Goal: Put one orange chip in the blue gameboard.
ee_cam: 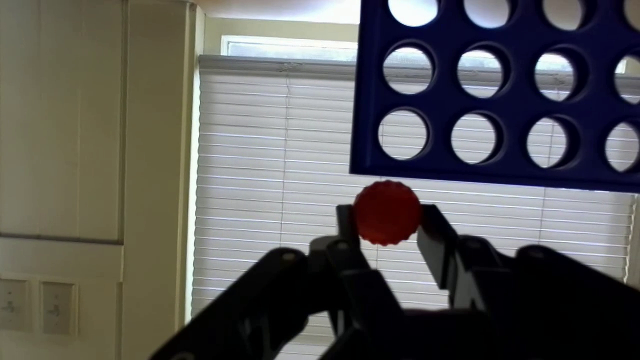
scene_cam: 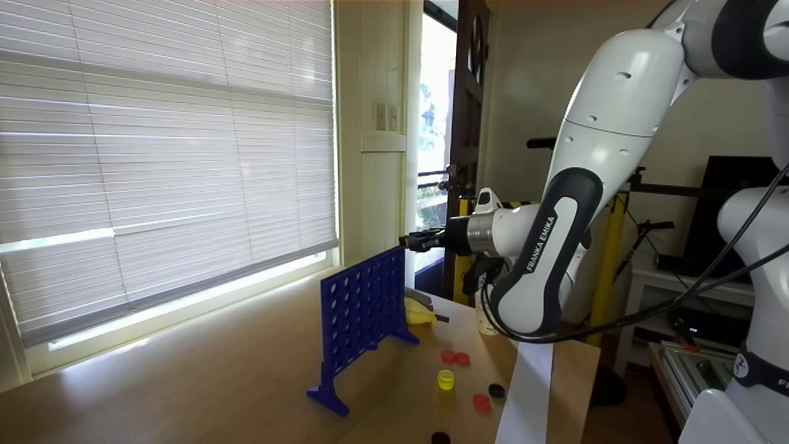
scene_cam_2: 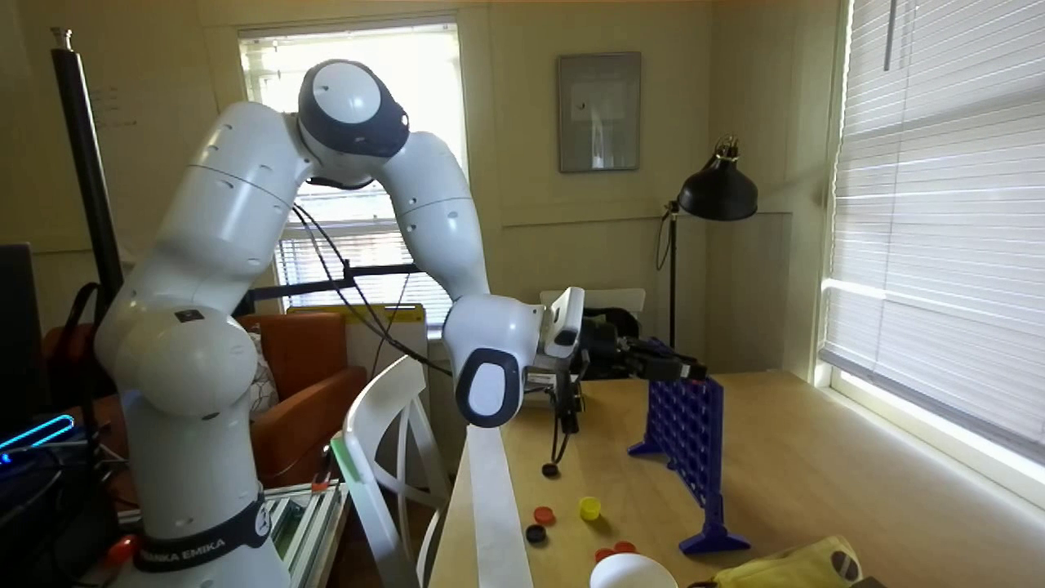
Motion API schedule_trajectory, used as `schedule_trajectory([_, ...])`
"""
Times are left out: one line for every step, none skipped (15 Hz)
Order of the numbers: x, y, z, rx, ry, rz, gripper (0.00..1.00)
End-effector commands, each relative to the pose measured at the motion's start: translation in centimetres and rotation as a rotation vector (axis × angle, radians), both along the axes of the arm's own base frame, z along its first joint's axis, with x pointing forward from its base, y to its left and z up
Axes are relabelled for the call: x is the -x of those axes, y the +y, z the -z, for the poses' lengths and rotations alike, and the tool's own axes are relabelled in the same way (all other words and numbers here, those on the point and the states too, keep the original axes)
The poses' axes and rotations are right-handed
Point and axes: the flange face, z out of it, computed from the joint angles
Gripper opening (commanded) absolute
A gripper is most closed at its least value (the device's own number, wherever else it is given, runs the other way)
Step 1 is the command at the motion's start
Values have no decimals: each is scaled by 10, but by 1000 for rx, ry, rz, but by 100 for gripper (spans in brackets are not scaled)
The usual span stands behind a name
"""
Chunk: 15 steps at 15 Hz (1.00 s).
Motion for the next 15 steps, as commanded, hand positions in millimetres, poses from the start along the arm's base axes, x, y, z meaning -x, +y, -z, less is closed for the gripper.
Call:
schedule_trajectory([0,0,0,0,0,0,35])
schedule_trajectory([0,0,0,1,0,0,35])
schedule_trajectory([0,0,0,2,0,0,35])
schedule_trajectory([0,0,1,2,1,0,35])
schedule_trajectory([0,0,1,2,1,0,35])
schedule_trajectory([0,0,1,2,1,0,35])
schedule_trajectory([0,0,1,2,1,0,35])
schedule_trajectory([0,0,1,2,1,0,10])
schedule_trajectory([-2,-1,-4,5,-15,5,10])
schedule_trajectory([-3,0,1,4,-7,1,10])
schedule_trajectory([-5,-1,-1,-4,-4,-1,10])
schedule_trajectory([-4,-4,-2,5,-8,6,10])
schedule_trajectory([-5,-3,-2,4,-14,5,10])
schedule_trajectory([-6,-4,-3,4,-17,5,10])
schedule_trajectory([-7,-4,-6,6,-22,5,10])
